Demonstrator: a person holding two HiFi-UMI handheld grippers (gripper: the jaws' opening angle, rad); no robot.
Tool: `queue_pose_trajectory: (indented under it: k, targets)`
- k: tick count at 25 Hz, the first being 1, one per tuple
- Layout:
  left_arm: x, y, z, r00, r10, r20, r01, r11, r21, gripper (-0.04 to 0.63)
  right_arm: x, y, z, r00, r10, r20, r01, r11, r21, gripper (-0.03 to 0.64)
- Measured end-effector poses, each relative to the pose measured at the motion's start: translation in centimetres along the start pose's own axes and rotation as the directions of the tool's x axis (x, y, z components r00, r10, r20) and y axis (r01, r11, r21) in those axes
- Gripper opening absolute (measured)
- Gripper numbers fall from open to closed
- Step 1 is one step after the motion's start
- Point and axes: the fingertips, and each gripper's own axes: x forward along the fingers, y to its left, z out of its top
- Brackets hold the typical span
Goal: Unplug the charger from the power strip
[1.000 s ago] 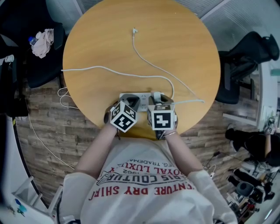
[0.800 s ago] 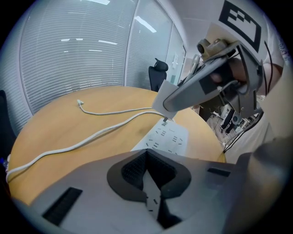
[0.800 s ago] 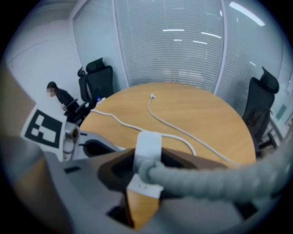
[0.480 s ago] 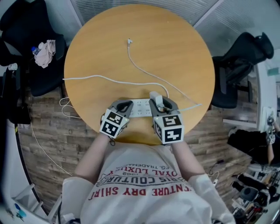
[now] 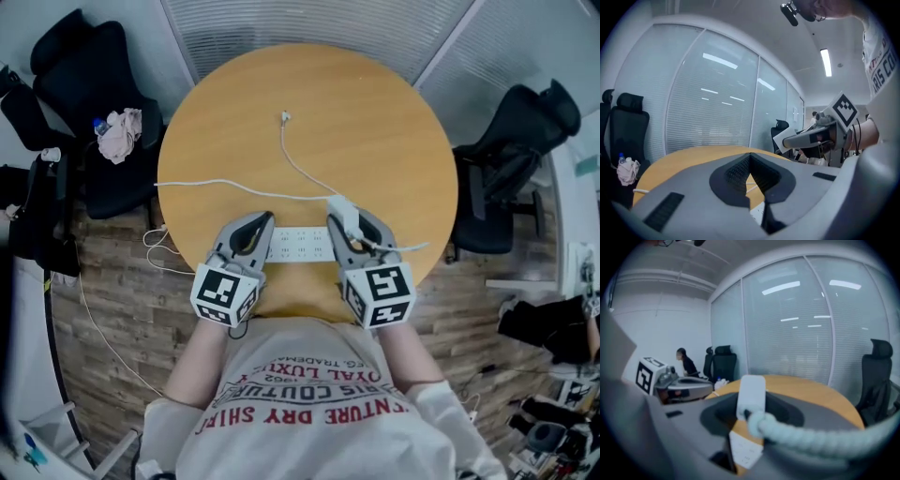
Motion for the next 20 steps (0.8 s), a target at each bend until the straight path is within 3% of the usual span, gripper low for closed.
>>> queue_pose_trajectory:
  k: [4,8,20]
  targets:
    - [-1.9,-0.9,4.8,0.995,0.028,0.092,-0.035,0.997,0.067,0.029,-1.8,0.3,2.7,0.995,0.003,0.102,-0.001,1.000,-0.020,0.158]
    - [-3.7,-1.1,7.7,0.987,0.060,0.150,-0.071,0.995,0.074,0.029,-3.3,1.0,4.3,0.984,0.027,0.178,-0.017,0.998,-0.056,0.156]
    - [-4.7,-0.7,8.3,0.987,0.104,0.125,-0.119,0.985,0.122,0.030,-3.6,1.3,4.4,0.980,0.055,0.190,-0.045,0.997,-0.058,0.156]
